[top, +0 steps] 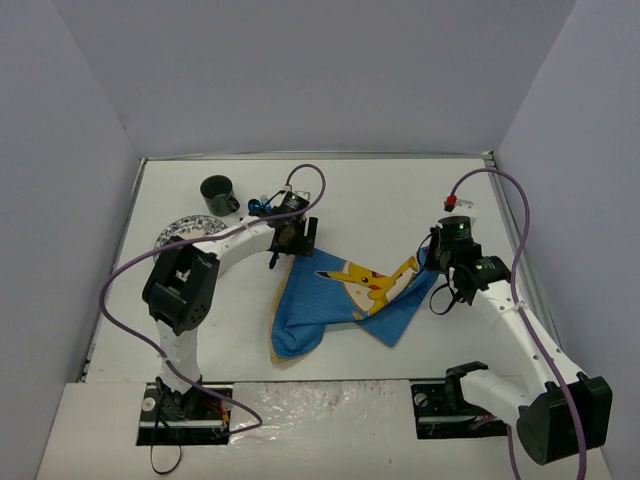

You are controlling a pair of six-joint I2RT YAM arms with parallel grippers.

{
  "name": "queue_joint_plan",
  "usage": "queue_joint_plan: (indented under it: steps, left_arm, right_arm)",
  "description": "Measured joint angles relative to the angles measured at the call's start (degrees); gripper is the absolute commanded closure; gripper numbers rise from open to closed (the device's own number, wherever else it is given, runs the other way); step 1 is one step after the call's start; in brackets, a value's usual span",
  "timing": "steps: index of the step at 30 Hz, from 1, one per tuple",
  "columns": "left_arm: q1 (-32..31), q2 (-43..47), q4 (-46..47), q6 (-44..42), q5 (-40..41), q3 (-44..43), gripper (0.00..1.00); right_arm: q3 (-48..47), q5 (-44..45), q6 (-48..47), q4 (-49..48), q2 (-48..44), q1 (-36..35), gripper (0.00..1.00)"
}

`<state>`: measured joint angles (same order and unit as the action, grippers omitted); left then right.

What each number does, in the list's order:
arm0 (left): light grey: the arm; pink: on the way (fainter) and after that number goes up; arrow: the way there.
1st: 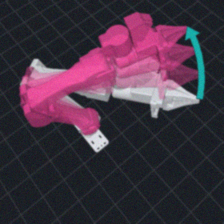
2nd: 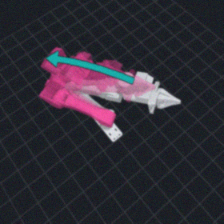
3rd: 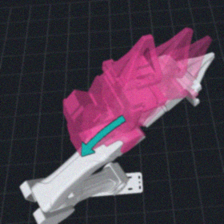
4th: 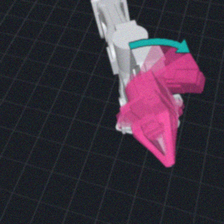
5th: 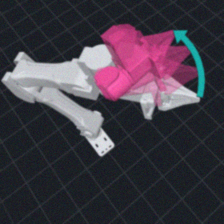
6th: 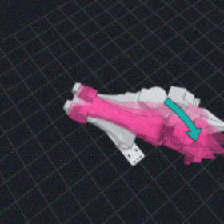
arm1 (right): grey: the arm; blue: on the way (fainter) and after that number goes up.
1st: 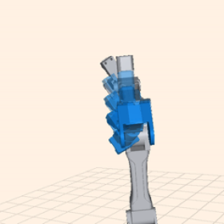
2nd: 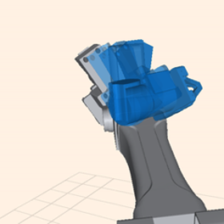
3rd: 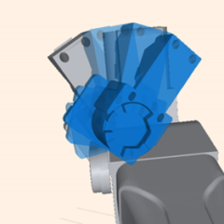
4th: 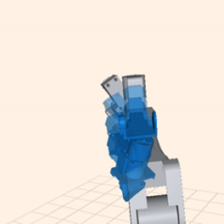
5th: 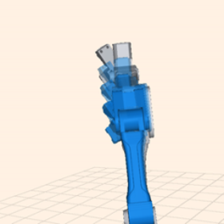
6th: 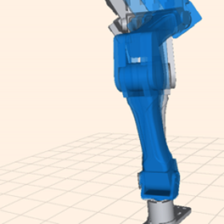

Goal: Set the dinner table for one person

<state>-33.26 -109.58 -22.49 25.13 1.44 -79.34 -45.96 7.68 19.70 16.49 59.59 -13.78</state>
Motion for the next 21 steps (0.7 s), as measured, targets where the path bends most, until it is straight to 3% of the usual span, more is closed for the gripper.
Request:
queue_joint_plan:
  steps: [6,21]
  left_arm:
    - [2.61,-2.99,1.47,-4.18,-1.96,-2.22,0.34]
    - [2.3,-6.19,6.34,-10.3,-9.7,-3.04,0.4]
  right_arm:
    - [0.58,-1.42,-0.07,-1.15,-0.08,0.0,1.0]
    - [0.94,-2.66,-0.31,-2.63,-0.06,0.0,1.0]
